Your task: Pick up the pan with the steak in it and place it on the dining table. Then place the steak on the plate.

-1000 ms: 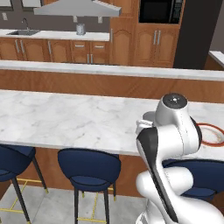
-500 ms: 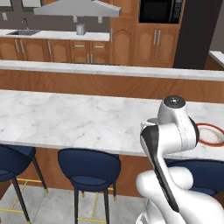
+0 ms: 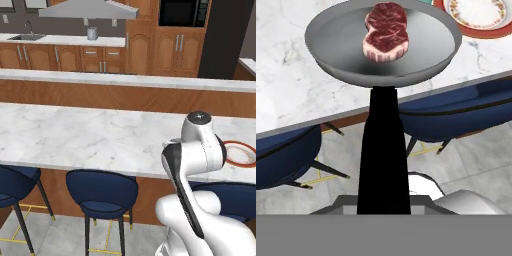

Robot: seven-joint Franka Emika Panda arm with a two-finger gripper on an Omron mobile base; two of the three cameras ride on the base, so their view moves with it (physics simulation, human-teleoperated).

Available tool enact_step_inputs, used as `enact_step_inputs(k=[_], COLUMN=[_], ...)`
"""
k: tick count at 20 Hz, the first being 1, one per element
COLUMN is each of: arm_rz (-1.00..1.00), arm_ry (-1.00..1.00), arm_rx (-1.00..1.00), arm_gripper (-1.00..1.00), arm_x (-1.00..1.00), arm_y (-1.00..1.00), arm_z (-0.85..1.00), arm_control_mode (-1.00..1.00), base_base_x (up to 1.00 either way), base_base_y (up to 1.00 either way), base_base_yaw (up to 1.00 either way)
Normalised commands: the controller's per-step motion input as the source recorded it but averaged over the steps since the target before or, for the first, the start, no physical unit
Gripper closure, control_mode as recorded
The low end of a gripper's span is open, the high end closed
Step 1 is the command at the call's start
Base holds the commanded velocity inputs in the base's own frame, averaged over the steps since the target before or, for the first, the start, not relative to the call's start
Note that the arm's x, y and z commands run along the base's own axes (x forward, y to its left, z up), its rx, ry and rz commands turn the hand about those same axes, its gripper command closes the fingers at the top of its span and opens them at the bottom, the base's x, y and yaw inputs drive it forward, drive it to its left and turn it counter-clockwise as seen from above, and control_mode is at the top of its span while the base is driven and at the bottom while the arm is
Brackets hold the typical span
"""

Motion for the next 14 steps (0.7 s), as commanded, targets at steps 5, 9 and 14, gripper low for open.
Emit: enact_step_inputs(k=[5,9,14], arm_rz=[0.0,0.0,0.0], arm_ry=[0.0,0.0,-0.01], arm_rx=[-0.01,-0.01,-0.05], arm_gripper=[1.0,1.0,1.0], arm_x=[0.04,0.15,0.39], arm_y=[0.13,0.08,0.02], arm_z=[-0.24,-0.26,-0.34], arm_control_mode=[-1.0,-1.0,-1.0], base_base_x=[0.0,0.0,0.0], base_base_y=[0.0,0.0,0.0], base_base_yaw=[0.0,0.0,0.0])
